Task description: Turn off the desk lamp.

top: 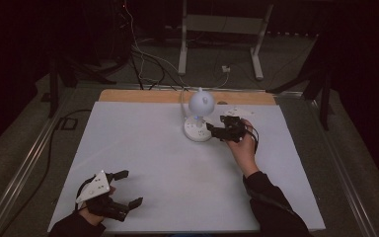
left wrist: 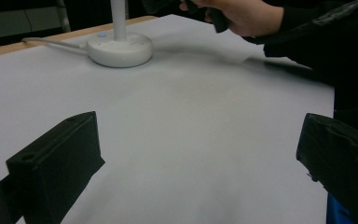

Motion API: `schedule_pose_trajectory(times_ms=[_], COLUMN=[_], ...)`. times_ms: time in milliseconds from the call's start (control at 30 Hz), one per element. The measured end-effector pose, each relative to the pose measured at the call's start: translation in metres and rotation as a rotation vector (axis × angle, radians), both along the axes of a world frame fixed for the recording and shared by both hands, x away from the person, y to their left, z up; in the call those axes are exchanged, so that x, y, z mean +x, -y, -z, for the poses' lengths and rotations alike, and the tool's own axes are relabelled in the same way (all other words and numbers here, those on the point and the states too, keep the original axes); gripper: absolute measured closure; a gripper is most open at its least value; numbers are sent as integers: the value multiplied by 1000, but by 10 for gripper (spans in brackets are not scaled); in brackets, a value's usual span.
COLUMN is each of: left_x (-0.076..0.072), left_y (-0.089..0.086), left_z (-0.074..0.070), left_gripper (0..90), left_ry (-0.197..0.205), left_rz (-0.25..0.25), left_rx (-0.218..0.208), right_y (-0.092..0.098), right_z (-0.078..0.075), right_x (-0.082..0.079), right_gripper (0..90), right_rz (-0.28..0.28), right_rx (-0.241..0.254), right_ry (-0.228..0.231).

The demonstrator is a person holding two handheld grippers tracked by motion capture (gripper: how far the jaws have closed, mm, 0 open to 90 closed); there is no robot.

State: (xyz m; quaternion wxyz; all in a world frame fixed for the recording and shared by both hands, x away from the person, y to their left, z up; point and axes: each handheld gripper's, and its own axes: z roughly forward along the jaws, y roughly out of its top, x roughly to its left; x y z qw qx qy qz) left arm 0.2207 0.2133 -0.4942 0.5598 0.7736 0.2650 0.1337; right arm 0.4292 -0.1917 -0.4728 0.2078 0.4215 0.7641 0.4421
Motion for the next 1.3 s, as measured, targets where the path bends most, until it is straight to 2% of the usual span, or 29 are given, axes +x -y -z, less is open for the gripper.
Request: schedule_pose_trajectory(times_ms=[67, 133, 200, 300, 333, 433, 500, 567, 633, 767, 967, 1067, 1167, 1233, 1300], left_x=[0, 0, 1, 2, 3, 4, 4, 3, 3, 0, 0, 0, -1, -1, -1], left_y=[0, 0, 0, 0, 0, 0, 1, 1, 0, 0, -2, -2, -1, -1, -1], left_z=[0, 0, 0, 0, 0, 0, 0, 0, 1, 0, 0, 0, 0, 0, 0], left_gripper=[5, 5, 5, 6, 5, 5, 5, 5, 5, 6, 5, 5, 5, 5, 5], left_ry=[0, 1, -1, -6, -9, -9, -9, -10, -9, -4, -7, -5, -4, -3, -4], left_rz=[0, 0, -5, -11, -11, -11, -12, -12, -11, -7, -12, -9, -9, -9, -11], left_rx=[0, 1, -4, -9, -12, -10, -5, -6, -4, 0, -17, -12, -8, -6, -7], right_y=[4, 9, 15, 25, 28, 39, 47, 53, 59, 72, 88, 96, 102, 105, 109], right_z=[-1, -2, -2, -3, -4, -4, -3, -1, 1, 4, 9, 13, 16, 18, 18], right_x=[-4, -9, -17, -31, -35, -47, -56, -66, -76, -97, -127, -141, -153, -161, -167], right_gripper=[189, 156, 99, 15, 15, 0, 0, 0, 0, 0, 0, 0, 0, 0, 0], right_rz=[15, 8, -25, -58, -68, -99, -126, -138, -135, -131, -121, -111, -146, -143, -137], right_rx=[6, 31, 36, 67, 54, 74, 100, 87, 64, 42, 41, 45, 62, 45, 48], right_ry=[-26, -43, -31, -18, -14, 18, 12, 0, 11, -1, -29, -35, -51, -54, -52])
